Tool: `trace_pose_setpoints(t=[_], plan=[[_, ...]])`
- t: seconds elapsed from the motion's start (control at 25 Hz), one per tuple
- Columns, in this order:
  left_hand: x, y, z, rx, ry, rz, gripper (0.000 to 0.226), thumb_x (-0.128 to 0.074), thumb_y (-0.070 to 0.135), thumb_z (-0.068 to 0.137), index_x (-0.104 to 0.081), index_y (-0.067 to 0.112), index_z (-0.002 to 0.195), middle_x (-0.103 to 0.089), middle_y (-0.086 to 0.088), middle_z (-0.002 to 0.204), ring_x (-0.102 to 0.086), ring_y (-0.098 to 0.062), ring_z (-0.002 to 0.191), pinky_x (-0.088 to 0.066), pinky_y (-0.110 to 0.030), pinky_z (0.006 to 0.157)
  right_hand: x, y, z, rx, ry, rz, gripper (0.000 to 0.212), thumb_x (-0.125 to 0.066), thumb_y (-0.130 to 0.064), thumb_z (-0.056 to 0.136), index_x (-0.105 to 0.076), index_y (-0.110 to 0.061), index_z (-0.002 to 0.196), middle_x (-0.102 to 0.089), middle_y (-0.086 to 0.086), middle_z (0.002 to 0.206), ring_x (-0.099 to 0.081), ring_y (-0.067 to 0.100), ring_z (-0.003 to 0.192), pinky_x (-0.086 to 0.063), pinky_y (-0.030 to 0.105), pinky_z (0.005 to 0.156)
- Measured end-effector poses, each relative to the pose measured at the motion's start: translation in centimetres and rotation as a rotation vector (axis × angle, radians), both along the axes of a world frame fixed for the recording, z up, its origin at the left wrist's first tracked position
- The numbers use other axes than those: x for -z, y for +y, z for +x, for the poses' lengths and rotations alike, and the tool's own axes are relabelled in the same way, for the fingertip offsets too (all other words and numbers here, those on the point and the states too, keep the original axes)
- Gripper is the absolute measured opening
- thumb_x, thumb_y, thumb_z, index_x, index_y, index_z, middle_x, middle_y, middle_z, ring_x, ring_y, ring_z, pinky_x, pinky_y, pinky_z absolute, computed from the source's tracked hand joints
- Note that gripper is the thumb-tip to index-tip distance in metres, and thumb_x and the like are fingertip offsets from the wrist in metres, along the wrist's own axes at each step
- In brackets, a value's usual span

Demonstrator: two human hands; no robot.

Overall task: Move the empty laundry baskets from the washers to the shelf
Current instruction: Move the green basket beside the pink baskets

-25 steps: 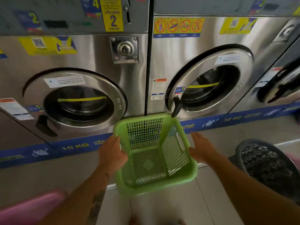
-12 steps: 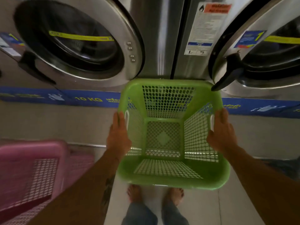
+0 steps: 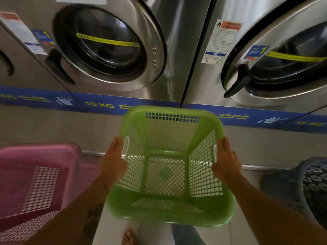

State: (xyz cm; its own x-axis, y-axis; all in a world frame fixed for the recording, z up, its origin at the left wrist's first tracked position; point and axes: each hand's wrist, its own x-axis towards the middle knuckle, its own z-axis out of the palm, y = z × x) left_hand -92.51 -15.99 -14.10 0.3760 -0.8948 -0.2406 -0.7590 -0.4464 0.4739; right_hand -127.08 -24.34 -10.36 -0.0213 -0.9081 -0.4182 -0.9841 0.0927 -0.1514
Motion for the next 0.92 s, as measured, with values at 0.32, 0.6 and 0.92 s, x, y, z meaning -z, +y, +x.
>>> trace_pose_setpoints(t=[0.32,0.6,0.92], plan=[[0.0,12.8,4.9,-0.222,0.165,-0.092,0.080,-0.047,-0.016,0.073,-0.038,0.013,0.147,-0.036,-0.004,0.155,-0.043,-0.013,0.131,-0.022,0.008,0.092,4.0,12.2,6.4,0.017,-0.044,0.028,0.091,-0.074,-0.004,0.061,-0.029,-0.013,0.140,-0.020,0.003,0.153,-0.063,0.044,0.098,-0.057,0.049,0.071],[6.9,17.2,5.5,-0.203,0.147,-0.157,0.081,-0.045,-0.013,0.078,-0.031,0.020,0.151,-0.028,0.005,0.159,-0.039,-0.013,0.137,-0.026,0.000,0.100,8.9,15.3,7.8,0.178,-0.158,0.050,0.093,-0.070,0.005,0.068,-0.028,-0.019,0.147,-0.026,0.015,0.150,-0.054,0.033,0.088,-0.035,0.019,0.040],[14.5,19.5,3.4,-0.130,0.165,-0.033,0.080,-0.041,-0.007,0.076,-0.023,0.011,0.152,-0.024,-0.008,0.160,-0.032,-0.028,0.142,-0.024,-0.031,0.116,15.8,17.6,6.2,0.316,-0.194,0.046,0.085,-0.067,0.002,0.071,-0.031,-0.017,0.146,-0.030,0.014,0.148,-0.047,0.043,0.121,-0.044,0.024,0.057]])
